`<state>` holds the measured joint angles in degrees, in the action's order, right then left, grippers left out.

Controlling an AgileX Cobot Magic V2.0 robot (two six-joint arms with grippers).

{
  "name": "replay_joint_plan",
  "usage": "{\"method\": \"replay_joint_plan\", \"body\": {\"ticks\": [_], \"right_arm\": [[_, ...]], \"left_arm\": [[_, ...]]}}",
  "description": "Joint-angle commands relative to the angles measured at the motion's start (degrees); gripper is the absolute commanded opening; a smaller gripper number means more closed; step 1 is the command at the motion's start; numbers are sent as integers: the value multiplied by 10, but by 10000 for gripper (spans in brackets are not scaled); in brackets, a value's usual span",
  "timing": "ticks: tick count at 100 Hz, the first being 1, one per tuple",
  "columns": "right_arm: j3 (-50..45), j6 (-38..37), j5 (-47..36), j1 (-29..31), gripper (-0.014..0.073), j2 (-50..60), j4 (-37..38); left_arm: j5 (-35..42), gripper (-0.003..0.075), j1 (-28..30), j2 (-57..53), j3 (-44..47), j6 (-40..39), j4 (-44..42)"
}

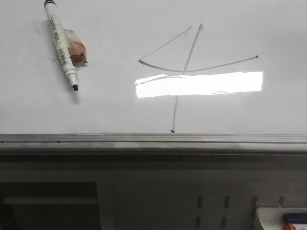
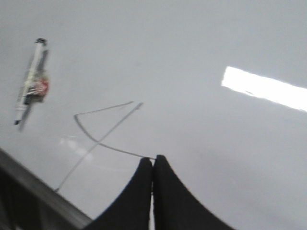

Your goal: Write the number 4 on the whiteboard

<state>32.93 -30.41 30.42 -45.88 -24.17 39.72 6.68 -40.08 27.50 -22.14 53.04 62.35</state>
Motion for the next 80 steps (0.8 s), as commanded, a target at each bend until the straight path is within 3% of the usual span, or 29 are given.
{"method": "replay_joint_plan", "body": {"ticks": [1, 11, 35, 80], "right_arm": [[-25, -142, 2, 4, -43, 55, 162], [-64, -187, 17, 4, -45, 120, 236], [-78, -187, 19, 4, -45, 196, 236], [-78, -187, 19, 4, -45, 198, 236]], "left_arm": [[10, -20, 1, -41, 11, 2, -7], [10, -20, 1, -80, 38, 2, -7], [11, -20, 1, -98, 61, 2, -7], [10, -20, 1, -98, 61, 2, -7]]}}
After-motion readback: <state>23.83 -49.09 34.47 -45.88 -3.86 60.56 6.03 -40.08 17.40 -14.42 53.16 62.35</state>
